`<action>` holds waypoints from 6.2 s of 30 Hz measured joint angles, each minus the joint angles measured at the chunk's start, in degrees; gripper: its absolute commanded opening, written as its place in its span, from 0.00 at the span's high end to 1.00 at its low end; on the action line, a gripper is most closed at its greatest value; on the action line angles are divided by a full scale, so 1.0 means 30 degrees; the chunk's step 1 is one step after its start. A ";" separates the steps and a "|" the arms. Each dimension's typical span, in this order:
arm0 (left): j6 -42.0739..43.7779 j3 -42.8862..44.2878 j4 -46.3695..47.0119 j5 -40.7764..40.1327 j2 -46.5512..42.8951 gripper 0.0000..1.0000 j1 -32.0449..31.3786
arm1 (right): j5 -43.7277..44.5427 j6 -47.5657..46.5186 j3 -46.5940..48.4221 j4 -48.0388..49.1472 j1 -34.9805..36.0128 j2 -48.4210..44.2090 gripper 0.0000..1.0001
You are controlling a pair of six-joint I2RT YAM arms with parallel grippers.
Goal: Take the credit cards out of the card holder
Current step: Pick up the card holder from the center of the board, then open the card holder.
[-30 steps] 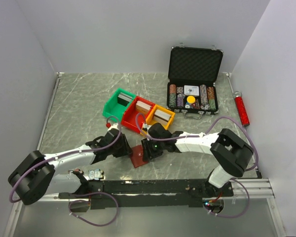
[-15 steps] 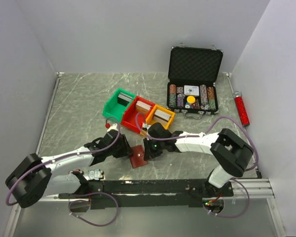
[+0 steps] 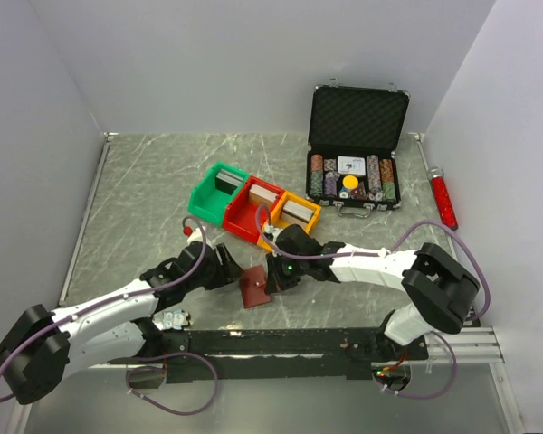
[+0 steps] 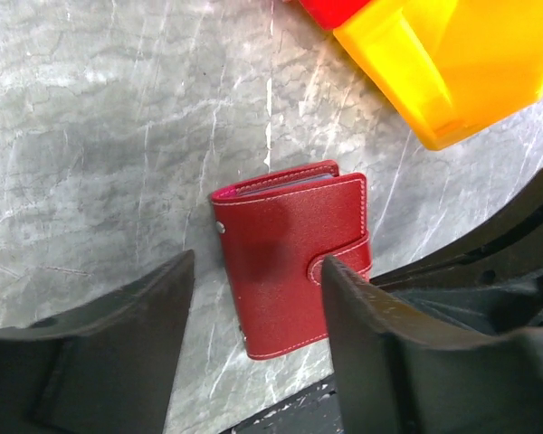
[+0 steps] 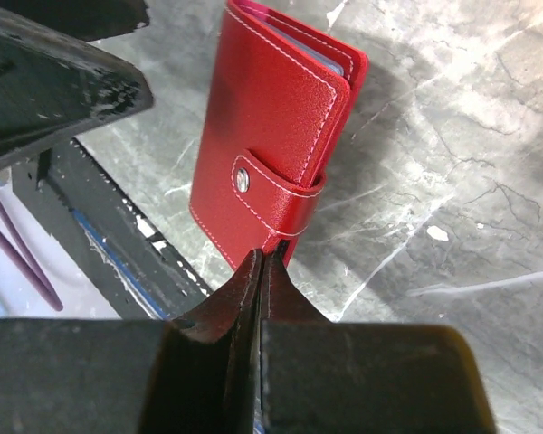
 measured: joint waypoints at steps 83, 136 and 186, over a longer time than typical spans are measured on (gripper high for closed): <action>-0.2805 -0.5253 1.2043 0.7628 -0.7118 0.98 0.2681 | -0.2397 -0.0306 0.2280 -0.2667 -0.1392 -0.7111 0.38; -0.2004 0.3796 -0.1086 0.2441 -0.2601 0.99 0.0809 | 0.9989 -0.2914 1.0921 -1.0061 0.3752 -0.1020 0.46; -0.2914 0.3606 -0.1792 0.2353 -0.3162 0.99 0.0867 | 1.1825 -0.2892 1.1890 -1.0586 0.4342 0.1064 1.00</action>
